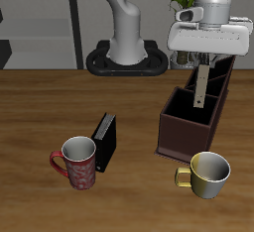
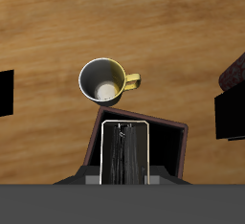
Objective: Place the yellow book into the left desk caddy's right compartment and place the red mug into the left desk caddy's left compartment
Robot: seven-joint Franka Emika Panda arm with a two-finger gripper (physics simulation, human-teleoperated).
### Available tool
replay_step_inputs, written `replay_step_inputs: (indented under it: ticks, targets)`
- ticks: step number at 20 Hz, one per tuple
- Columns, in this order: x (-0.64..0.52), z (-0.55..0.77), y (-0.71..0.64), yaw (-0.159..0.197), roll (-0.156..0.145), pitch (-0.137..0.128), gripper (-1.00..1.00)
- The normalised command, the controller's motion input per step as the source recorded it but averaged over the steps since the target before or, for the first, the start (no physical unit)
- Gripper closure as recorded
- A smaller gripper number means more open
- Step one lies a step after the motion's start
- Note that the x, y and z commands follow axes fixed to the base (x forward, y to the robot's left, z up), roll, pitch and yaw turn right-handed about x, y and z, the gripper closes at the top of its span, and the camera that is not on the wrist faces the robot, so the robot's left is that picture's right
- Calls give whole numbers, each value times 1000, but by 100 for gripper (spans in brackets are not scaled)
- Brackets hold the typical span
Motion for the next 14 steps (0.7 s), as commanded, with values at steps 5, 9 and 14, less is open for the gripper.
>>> replay_step_inputs:
  ticks: [5,9,14]
  targets:
    - [6,-72,-29,-10,2,-6,100]
    - [29,-104,32,12,9,-5,100]
    - [8,-182,131,15,32,10,100]
